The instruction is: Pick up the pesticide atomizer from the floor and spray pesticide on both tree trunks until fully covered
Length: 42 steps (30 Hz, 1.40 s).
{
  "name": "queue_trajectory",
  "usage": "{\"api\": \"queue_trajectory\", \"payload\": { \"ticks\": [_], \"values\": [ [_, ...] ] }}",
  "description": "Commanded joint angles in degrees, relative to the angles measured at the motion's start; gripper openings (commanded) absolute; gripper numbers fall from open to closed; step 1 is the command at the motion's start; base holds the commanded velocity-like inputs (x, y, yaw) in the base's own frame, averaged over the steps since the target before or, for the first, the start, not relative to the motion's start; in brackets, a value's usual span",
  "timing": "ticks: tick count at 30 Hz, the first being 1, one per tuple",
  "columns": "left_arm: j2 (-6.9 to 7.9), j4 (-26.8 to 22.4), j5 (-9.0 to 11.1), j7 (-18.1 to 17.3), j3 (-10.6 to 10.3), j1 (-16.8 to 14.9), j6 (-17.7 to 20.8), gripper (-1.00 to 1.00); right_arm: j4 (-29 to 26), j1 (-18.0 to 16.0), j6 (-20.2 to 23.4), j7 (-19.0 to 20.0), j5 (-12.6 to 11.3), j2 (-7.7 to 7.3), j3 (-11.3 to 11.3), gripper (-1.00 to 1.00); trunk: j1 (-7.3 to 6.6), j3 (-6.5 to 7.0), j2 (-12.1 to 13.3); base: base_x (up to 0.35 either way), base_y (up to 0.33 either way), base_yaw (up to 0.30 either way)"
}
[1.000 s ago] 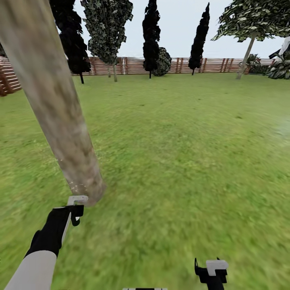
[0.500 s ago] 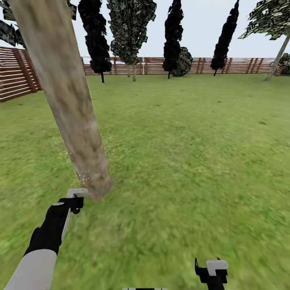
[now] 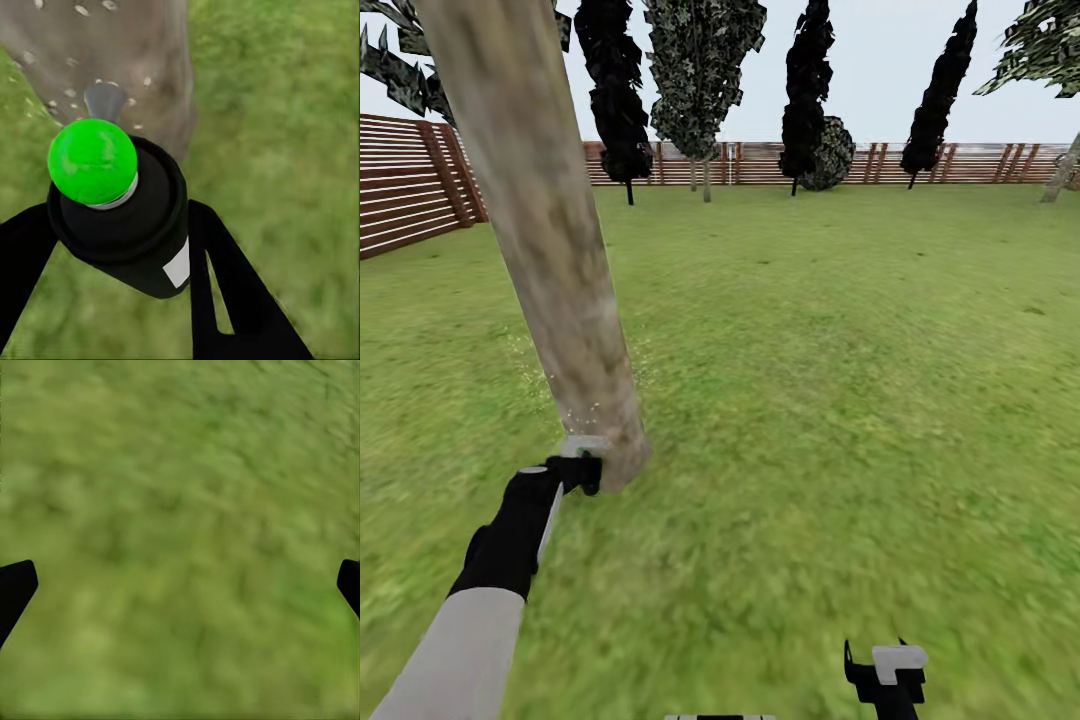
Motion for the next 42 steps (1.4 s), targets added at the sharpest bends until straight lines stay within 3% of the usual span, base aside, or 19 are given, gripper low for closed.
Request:
{"api": "queue_trajectory", "payload": {
  "ticks": [1, 2, 3, 4, 6, 8, 10, 11, 13, 14, 16, 18, 19, 22, 24, 25, 26, 29, 42],
  "values": [
    [0.39, 0.0, 0.5, 0.0, 0.2, -0.4, 0.1, -1.00, 0.0, 0.0, 0.0, 0.0, 0.0, 0.00, 0.0, 1.00, 0.00, 0.00, 0.0, 0.000, 0.000, 0.000],
    [1.48, 0.1, 0.8, 0.0, 0.7, -0.8, 0.2, -1.00, 0.0, 0.0, 0.0, 0.0, 0.0, 0.00, 0.0, 1.00, 0.00, 0.00, 0.0, 0.000, 0.000, 0.000],
    [4.62, 0.4, 1.3, -0.1, 2.0, -1.2, 0.2, -1.00, 0.0, 0.0, 0.0, 0.0, 0.0, 0.00, 0.0, 1.00, 0.00, 0.00, 0.0, 0.000, 0.000, 0.000],
    [6.11, 0.5, 1.7, -0.1, 2.3, -1.3, 0.3, -1.00, 0.0, 0.0, 0.0, 0.0, 0.0, 0.00, 0.0, 1.00, 0.00, 0.00, 0.0, 0.000, 0.000, 0.000],
    [5.06, -0.1, 1.8, -0.1, 0.1, -1.4, 1.4, -1.00, 0.0, 0.0, 0.0, 0.0, 0.0, 0.00, 0.0, 1.00, 0.00, 0.00, 0.0, 0.000, 0.000, 0.000],
    [1.87, -0.6, 1.9, 0.0, -2.4, -2.9, 4.2, -1.00, 0.0, 0.0, 0.0, 0.0, 0.0, 0.00, -0.1, 1.00, 0.00, 0.00, 0.0, 0.000, 0.000, 0.000],
    [1.92, -0.8, 1.8, 0.0, -2.4, -4.5, 4.8, -1.00, 0.0, 0.0, 0.0, 0.0, 0.0, 0.00, 0.0, 1.00, 0.00, 0.00, 0.0, 0.000, 0.000, 0.000],
    [2.77, -0.8, 1.7, 0.0, -1.9, -5.0, 4.9, -1.00, 0.0, 0.0, 0.0, 0.0, 0.0, 0.00, 0.0, 1.00, 0.00, 0.00, 0.0, 0.000, 0.000, 0.000],
    [7.29, -0.9, 1.9, -0.1, -1.0, -5.6, 6.0, -1.00, 0.0, 0.0, 0.0, 0.0, 0.0, 0.00, 0.0, 1.00, 0.00, 0.00, 0.0, 0.000, 0.000, 0.000],
    [8.24, -0.9, 1.9, -0.2, -0.9, -5.6, 6.6, -1.00, 0.0, 0.0, 0.0, 0.0, 0.0, 0.00, -0.1, 1.00, 0.00, 0.00, 0.0, 0.000, 0.000, 0.000],
    [7.33, -1.4, 1.9, -0.5, -1.5, -5.7, 7.0, -1.00, 0.0, 0.0, 0.0, -0.1, 0.0, 0.05, 0.0, 1.00, 0.00, 0.00, 0.0, 0.000, 0.000, 0.074],
    [3.75, -3.1, 1.8, -0.7, -1.9, -6.5, 7.3, -1.00, -0.1, 0.0, 0.0, -0.1, 0.0, 0.08, 0.0, 1.00, 0.00, 0.00, 0.0, 0.000, 0.000, 0.240],
    [3.37, -3.4, 1.9, -0.8, -2.0, -7.1, 8.3, -1.00, -0.1, 0.0, 0.0, -0.1, 0.0, 0.09, 0.0, 1.00, 0.00, 0.00, 0.0, 0.000, 0.000, 0.271],
    [4.55, -3.5, 1.8, -0.9, -1.4, -8.7, 9.8, -1.00, 0.0, 0.0, 0.0, -0.1, 0.0, 0.09, 0.0, 1.00, 0.00, 0.00, 0.0, 0.000, 0.000, 0.195],
    [8.14, -3.5, 1.9, -1.1, -1.3, -8.8, 10.0, -1.00, 0.0, 0.0, 0.0, -0.1, 0.0, 0.07, 0.0, 1.00, 0.00, 0.00, 0.0, 0.000, 0.000, 0.020],
    [8.40, -3.9, 1.9, -1.4, -1.5, -8.7, 10.0, -1.00, 0.0, 0.0, 0.0, -0.1, 0.0, 0.04, 0.0, 1.00, 0.00, 0.00, 0.0, 0.000, 0.000, 0.005],
    [8.30, -5.3, 1.9, -1.5, -1.7, -8.6, 10.2, -1.00, 0.0, 0.0, 0.0, -0.1, 0.0, 0.02, 0.0, 1.00, 0.00, 0.00, 0.0, 0.000, 0.000, 0.003],
    [4.64, -10.1, 1.7, -1.7, -4.7, -9.3, 18.4, -1.00, 0.0, 0.0, 0.0, -0.1, 0.0, 0.00, 0.0, 1.00, 0.00, 0.00, 0.0, 0.000, 0.000, 0.000],
    [5.59, -11.7, 1.7, -1.7, -4.4, -8.5, 19.3, -1.00, 0.0, 0.0, 0.0, -0.1, 0.0, 0.00, 0.0, 1.00, 0.00, 0.00, 0.0, 0.030, -0.187, 0.000]
  ]
}}
